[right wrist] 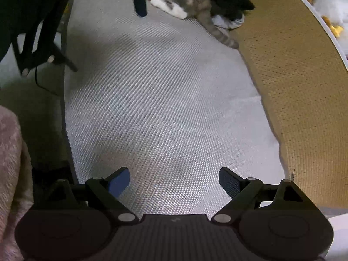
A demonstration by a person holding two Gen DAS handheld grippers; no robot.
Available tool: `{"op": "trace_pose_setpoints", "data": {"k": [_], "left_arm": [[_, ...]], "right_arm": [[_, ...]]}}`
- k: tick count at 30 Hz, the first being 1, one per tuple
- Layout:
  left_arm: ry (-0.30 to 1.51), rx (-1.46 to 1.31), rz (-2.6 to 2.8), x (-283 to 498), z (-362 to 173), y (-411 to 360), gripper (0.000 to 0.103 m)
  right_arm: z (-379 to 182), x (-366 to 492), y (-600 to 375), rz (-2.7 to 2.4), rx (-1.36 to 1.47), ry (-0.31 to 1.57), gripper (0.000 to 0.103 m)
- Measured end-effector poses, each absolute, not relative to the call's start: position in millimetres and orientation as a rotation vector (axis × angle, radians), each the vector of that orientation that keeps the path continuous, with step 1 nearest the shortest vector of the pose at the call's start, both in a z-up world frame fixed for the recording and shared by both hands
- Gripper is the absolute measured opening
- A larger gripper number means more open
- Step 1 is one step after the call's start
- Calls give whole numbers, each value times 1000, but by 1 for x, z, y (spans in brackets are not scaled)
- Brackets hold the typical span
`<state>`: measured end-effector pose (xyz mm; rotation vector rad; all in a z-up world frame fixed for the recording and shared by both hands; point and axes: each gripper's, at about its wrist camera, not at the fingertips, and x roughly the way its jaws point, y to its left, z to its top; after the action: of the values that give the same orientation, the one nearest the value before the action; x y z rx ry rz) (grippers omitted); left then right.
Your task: Fold clothes
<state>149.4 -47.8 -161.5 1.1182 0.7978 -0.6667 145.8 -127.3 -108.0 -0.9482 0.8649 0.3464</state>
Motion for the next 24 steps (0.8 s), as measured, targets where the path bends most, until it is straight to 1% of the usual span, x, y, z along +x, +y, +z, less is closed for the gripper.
{"op": "trace_pose_setpoints", "data": {"k": [9,15,19,24], "left_arm": [[751,1059,-647,142,-148,-50,103],[729,1099,-639,133,-149,-54,103],[711,1093,-639,129,-147,-54,103],[686,1049,-630,125,-144,-53,103]], "right_arm": [[-99,128,-125,312,-930,787,91],[-103,115,-123,320,-945,760,91],[-102,114,-125,270,-932,766,91],[-98,116,-130,206,-838,787,91]]}}
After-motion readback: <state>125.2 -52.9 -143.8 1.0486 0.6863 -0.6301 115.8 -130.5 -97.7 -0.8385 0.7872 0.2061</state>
